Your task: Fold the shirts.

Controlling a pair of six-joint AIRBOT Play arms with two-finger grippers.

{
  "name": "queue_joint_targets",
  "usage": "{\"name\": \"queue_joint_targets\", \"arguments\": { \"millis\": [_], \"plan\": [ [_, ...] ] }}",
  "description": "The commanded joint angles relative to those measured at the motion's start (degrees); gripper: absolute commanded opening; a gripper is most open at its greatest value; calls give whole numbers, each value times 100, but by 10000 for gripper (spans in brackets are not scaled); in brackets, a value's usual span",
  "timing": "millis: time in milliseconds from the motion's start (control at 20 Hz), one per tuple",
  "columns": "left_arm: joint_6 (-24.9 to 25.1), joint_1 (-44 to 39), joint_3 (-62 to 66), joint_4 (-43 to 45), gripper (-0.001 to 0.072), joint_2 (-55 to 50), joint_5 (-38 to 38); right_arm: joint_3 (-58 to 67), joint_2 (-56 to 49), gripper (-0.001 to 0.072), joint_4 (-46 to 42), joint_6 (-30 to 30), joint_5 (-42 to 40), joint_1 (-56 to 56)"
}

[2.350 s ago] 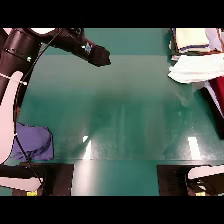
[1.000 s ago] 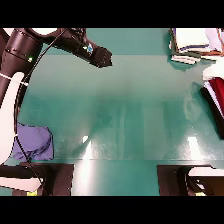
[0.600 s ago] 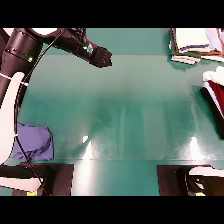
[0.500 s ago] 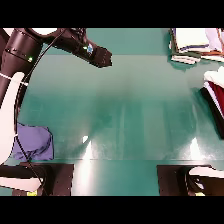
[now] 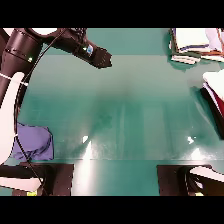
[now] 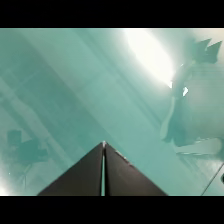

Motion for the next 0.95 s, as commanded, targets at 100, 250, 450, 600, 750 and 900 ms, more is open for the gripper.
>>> {"name": "queue_joint_targets", "arguments": {
  "millis": [100,250,450,600,750,900],
  "plan": [
    [9,-2,0,-7,26,4,-13,-149,170,470,2184,149,-229,551],
    [9,-2,0,-7,26,4,-15,-149,170,470,2852,149,-227,1493],
    [9,-2,0,-7,26,4,-15,-149,168,431,2872,129,-249,2885],
    [9,-2,0,-7,26,4,-15,-149,168,327,2865,-111,-284,3703],
    [9,-2,0,-7,26,4,-15,-149,168,18,2865,-315,-295,4153],
    [9,-2,0,-7,26,4,-15,-149,168,18,2868,-315,-378,4323]
  ]
}}
